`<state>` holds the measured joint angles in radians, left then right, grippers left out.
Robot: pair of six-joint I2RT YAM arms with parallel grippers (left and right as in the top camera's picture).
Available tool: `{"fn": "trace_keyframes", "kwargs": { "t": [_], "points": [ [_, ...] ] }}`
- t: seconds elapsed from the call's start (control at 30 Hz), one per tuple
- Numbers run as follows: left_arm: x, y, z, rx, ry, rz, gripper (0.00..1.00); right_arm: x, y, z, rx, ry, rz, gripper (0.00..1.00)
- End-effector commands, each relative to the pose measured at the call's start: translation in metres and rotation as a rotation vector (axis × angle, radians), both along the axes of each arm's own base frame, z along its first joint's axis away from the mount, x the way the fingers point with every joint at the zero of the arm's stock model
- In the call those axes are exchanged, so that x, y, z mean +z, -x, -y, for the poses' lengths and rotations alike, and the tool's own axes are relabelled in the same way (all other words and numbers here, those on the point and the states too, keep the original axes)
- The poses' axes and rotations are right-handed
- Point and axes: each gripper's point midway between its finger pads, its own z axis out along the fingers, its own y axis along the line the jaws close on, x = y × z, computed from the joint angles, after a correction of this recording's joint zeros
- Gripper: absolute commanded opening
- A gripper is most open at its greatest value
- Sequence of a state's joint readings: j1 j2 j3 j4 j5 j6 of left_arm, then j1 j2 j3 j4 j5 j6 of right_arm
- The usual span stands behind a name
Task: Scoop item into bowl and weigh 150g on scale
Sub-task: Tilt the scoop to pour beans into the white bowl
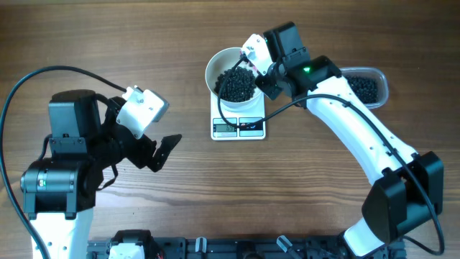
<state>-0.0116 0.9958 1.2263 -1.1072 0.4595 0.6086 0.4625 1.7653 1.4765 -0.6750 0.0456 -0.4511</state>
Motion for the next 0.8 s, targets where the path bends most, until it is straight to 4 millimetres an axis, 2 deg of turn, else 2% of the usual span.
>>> {"fn": "trace_keyframes", "kwargs": {
  "t": [0.0,0.13,0.33,0.4,0.5,0.57,0.63,0.67,0.73,0.77],
  "points": [
    [0.008,-0.001,0.002,-0.018,0.005,0.028,1.0,0.011,0.0,-0.005,0.022,0.0,0.031,0.04],
    [0.008,-0.001,0.002,-0.018,0.005,0.028,1.0,0.016,0.003,-0.006,-0.036,-0.056,0.013,0.04],
    [0.008,-0.001,0.002,-0.018,0.005,0.028,1.0,0.026,0.015,-0.015,-0.005,-0.125,-0.014,0.04],
    [0.008,-0.001,0.002,-0.018,0.005,0.028,1.0,0.028,0.009,-0.008,-0.04,-0.095,0.015,0.04],
    [0.008,-0.001,0.002,-0.018,0.005,0.028,1.0,0.041,0.001,0.0,-0.104,-0.086,0.074,0.05],
    [0.008,-0.001,0.002,-0.018,0.005,0.028,1.0,0.057,-0.001,0.0,-0.114,-0.113,0.102,0.04],
    [0.008,-0.001,0.002,-0.018,0.005,0.028,1.0,0.093,-0.003,0.006,-0.166,-0.178,0.163,0.04],
    [0.008,-0.001,0.002,-0.018,0.005,0.028,1.0,0.104,-0.003,0.012,-0.184,-0.187,0.182,0.04],
    [0.008,-0.001,0.002,-0.018,0.005,0.028,1.0,0.124,-0.003,0.035,-0.248,-0.173,0.219,0.04],
    [0.008,-0.001,0.002,-0.019,0.005,0.028,1.0,0.133,-0.002,0.054,-0.311,-0.158,0.23,0.04]
  ]
}}
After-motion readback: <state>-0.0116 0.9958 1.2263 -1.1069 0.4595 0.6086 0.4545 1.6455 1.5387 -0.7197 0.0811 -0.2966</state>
